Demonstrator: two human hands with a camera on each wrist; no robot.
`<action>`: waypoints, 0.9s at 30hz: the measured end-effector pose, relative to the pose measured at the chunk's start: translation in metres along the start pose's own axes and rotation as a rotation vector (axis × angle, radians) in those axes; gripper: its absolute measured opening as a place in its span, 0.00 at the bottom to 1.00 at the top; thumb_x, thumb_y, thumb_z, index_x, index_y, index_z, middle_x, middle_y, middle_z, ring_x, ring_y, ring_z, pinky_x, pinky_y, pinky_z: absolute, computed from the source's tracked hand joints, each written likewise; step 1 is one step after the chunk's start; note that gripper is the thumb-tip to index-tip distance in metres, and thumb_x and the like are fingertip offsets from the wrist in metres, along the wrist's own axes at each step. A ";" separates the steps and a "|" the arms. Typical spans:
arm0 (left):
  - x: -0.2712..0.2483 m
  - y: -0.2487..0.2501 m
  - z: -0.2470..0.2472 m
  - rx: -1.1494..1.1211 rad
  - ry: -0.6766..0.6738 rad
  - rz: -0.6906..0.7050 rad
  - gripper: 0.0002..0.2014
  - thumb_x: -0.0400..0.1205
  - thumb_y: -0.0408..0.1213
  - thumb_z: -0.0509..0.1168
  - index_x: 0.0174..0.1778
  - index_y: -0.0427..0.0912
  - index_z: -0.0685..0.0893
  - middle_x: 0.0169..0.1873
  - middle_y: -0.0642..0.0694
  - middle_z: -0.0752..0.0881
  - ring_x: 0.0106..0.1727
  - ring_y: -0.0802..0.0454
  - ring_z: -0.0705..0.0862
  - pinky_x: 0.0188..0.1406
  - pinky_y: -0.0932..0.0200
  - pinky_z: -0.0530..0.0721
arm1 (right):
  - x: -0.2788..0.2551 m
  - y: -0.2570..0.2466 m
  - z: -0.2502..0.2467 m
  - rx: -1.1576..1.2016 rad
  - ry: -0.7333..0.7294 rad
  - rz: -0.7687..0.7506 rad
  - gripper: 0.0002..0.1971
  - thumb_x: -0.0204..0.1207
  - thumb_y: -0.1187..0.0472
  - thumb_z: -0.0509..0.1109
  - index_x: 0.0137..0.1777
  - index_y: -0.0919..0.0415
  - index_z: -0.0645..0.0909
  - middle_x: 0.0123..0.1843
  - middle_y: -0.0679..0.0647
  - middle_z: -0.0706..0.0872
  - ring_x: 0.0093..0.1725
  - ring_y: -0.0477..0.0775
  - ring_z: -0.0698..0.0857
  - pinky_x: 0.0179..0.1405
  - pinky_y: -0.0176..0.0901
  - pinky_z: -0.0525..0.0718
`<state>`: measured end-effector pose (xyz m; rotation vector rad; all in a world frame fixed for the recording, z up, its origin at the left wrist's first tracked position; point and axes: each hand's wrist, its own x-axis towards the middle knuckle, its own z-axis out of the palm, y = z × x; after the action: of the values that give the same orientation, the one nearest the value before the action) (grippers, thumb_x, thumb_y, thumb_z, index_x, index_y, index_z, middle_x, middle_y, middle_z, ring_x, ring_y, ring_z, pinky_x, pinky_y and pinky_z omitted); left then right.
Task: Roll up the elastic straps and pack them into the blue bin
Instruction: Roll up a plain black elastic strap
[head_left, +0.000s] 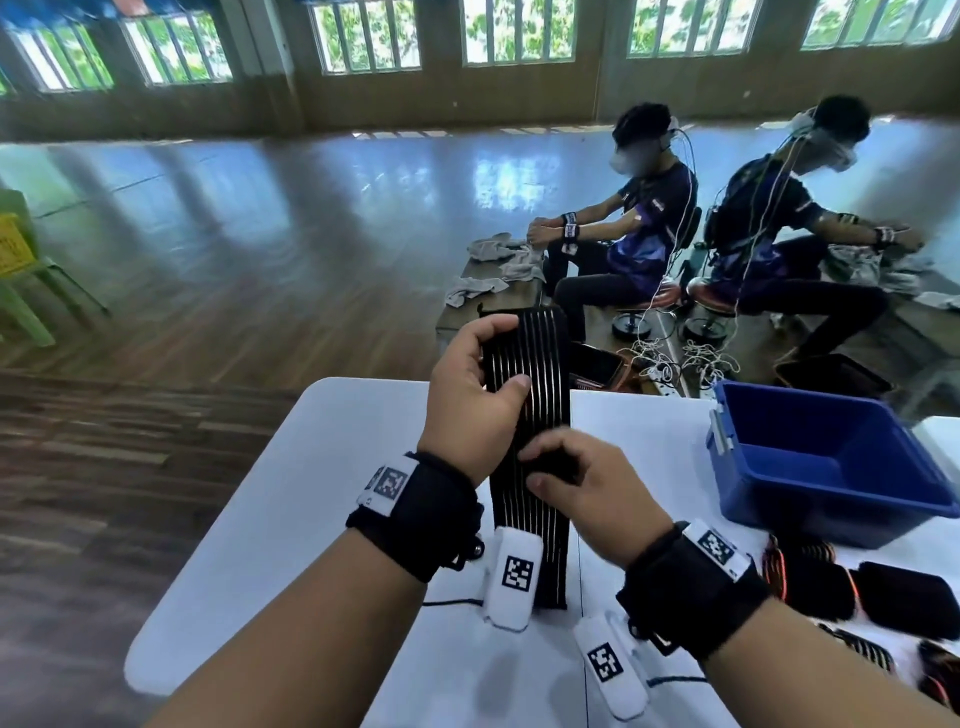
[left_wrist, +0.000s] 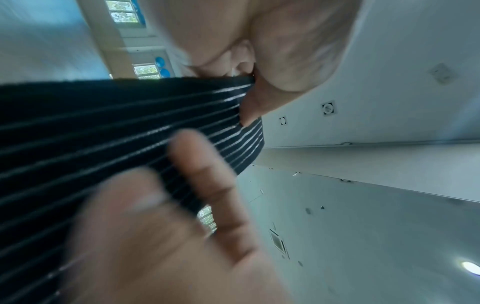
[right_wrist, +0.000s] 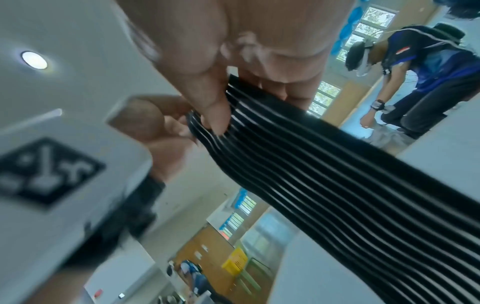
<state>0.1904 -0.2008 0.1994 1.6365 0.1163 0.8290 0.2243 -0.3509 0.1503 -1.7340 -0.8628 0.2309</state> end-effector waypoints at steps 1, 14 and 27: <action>0.004 -0.004 0.000 0.001 -0.001 -0.017 0.26 0.75 0.14 0.67 0.64 0.46 0.82 0.57 0.47 0.88 0.55 0.54 0.89 0.57 0.55 0.87 | -0.007 0.012 0.005 -0.028 -0.056 0.061 0.16 0.72 0.70 0.77 0.48 0.45 0.87 0.47 0.39 0.90 0.48 0.41 0.87 0.53 0.38 0.83; 0.070 -0.109 -0.003 0.157 -0.071 -0.296 0.26 0.73 0.20 0.72 0.59 0.53 0.82 0.57 0.48 0.89 0.58 0.51 0.89 0.61 0.46 0.89 | -0.090 0.096 0.033 -0.094 -0.469 0.634 0.22 0.66 0.72 0.78 0.53 0.45 0.89 0.56 0.47 0.90 0.46 0.41 0.90 0.43 0.29 0.85; 0.059 -0.267 0.010 0.648 -0.521 -0.553 0.27 0.72 0.23 0.65 0.64 0.51 0.82 0.62 0.45 0.85 0.61 0.43 0.85 0.61 0.51 0.87 | -0.136 0.130 0.055 -0.322 -0.154 0.849 0.06 0.73 0.55 0.77 0.44 0.40 0.84 0.41 0.44 0.83 0.41 0.43 0.82 0.42 0.33 0.78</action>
<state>0.3363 -0.1097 -0.0132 2.2213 0.4800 -0.0967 0.1530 -0.4110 -0.0222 -2.3361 -0.2194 0.8292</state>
